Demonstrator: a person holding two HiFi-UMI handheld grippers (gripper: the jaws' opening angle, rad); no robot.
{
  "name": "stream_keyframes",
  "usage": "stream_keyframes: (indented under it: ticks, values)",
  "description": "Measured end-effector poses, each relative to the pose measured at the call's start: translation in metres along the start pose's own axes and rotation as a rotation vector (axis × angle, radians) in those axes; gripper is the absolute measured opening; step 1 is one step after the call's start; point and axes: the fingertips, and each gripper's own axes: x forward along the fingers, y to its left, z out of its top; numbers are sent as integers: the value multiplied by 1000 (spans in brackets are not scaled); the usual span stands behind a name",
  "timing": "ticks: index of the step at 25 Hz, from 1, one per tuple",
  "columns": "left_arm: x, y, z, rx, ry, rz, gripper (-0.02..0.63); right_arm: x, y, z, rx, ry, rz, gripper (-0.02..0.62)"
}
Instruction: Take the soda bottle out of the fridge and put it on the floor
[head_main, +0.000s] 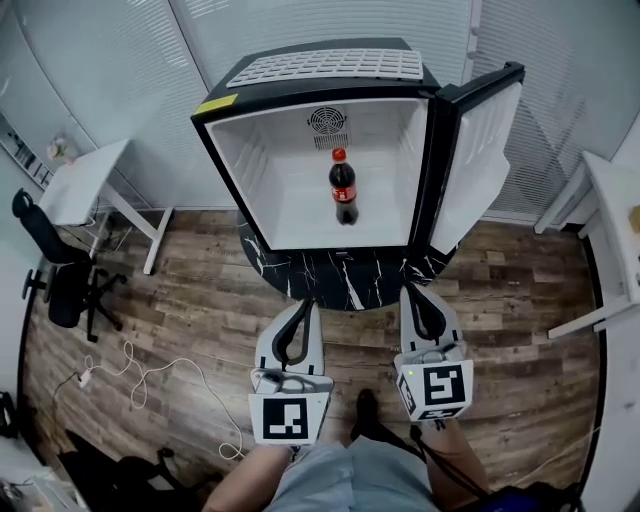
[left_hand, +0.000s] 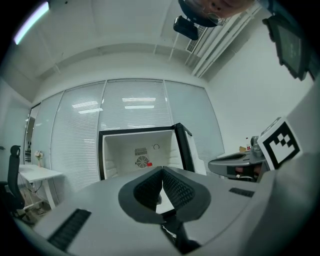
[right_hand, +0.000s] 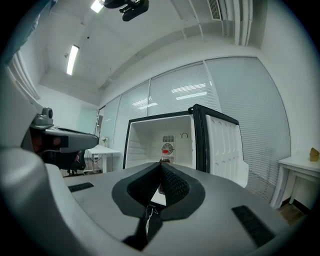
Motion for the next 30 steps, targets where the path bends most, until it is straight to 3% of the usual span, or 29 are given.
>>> stream_keyframes:
  ticks: [11,16,21,30]
  values:
    - [40,35,21,38,-56,111,17,74,-21,47,-50,-97,75,14]
    - [41,51,12,36,-37,149,17,97,-17,45,-45,-84,98,14]
    - [54,68,-11,-1,-1,148,17,118,-2,25,-66,-40,128,14]
    - [135,92,-17,-19,-14,58,17,181,-18,22,-78,-8,86,14]
